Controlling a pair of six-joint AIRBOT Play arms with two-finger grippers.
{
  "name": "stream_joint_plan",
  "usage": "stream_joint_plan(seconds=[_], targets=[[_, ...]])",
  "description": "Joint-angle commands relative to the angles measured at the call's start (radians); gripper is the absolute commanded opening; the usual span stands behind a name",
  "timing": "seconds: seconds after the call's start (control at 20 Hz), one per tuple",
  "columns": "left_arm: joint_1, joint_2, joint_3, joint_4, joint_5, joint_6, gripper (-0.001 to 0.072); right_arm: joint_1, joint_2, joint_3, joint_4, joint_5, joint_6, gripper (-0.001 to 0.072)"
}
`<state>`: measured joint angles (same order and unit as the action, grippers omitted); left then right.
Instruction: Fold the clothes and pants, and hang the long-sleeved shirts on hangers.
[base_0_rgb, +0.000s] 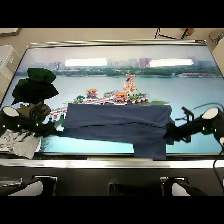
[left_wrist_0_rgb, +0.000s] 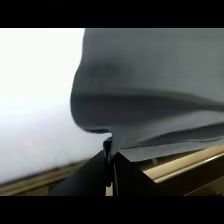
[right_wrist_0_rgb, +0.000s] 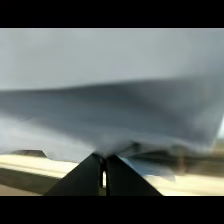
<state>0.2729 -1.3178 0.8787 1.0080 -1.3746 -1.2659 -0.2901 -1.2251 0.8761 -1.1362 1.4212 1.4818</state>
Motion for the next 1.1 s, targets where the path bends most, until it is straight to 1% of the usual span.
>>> stream_joint_plan(seconds=[0.0, 0.15, 0.3, 0.4, 0.5, 0.6, 0.7, 0.75, 0.8, 0.85, 0.9, 0.95, 1.0, 1.05], targets=[[-0.016, -0.101, 0.205, -0.095, 0.003, -0.027, 0.0021, 0.079, -0.159, 0.277, -0.005, -0.008, 0.031, 0.0042], [-0.046, -0.260, 0.398, -0.100, -0.016, -0.066, 0.0022, 0.117, -0.356, 0.504, -0.001, -0.021, 0.060, 0.0043], [-0.061, -0.409, 0.550, -0.100, -0.056, -0.112, 0.0022, 0.126, -0.497, 0.654, 0.000, -0.050, 0.076, 0.0044], [-0.061, -0.480, 0.615, -0.100, -0.070, -0.142, 0.0021, 0.126, -0.547, 0.695, 0.000, -0.086, 0.090, 0.0044], [-0.064, -0.527, 0.628, -0.100, -0.066, -0.150, 0.0022, 0.127, -0.576, 0.697, 0.004, -0.118, 0.099, 0.0045], [-0.067, -0.569, 0.627, -0.100, -0.068, -0.160, 0.0026, 0.126, -0.605, 0.697, 0.032, -0.117, 0.115, 0.0046], [-0.071, -0.591, 0.628, -0.103, -0.072, -0.166, 0.0114, 0.126, -0.626, 0.696, 0.090, -0.121, 0.115, 0.0048], [-0.071, -0.591, 0.628, -0.104, -0.077, -0.167, 0.0261, 0.126, -0.627, 0.697, 0.120, -0.137, 0.116, 0.0058], [-0.066, -0.587, 0.637, -0.103, -0.097, -0.166, 0.0462, 0.124, -0.621, 0.699, 0.146, -0.137, 0.121, 0.0143], [-0.055, -0.586, 0.655, -0.103, -0.133, -0.163, 0.0598, 0.109, -0.613, 0.716, 0.173, -0.117, 0.122, 0.0307], [-0.037, -0.583, 0.681, -0.103, -0.176, -0.163, 0.0659, 0.084, -0.605, 0.742, 0.185, -0.078, 0.110, 0.0513], [-0.017, -0.575, 0.707, -0.103, -0.215, -0.160, 0.0667, 0.048, -0.594, 0.766, 0.182, -0.037, 0.077, 0.0649], [0.006, -0.558, 0.731, -0.100, -0.248, -0.156, 0.0667, -0.005, -0.584, 0.781, 0.177, 0.008, 0.052, 0.0687], [0.028, -0.535, 0.744, -0.097, -0.257, -0.159, 0.0667, -0.066, -0.581, 0.780, 0.168, 0.050, 0.048, 0.0691]])
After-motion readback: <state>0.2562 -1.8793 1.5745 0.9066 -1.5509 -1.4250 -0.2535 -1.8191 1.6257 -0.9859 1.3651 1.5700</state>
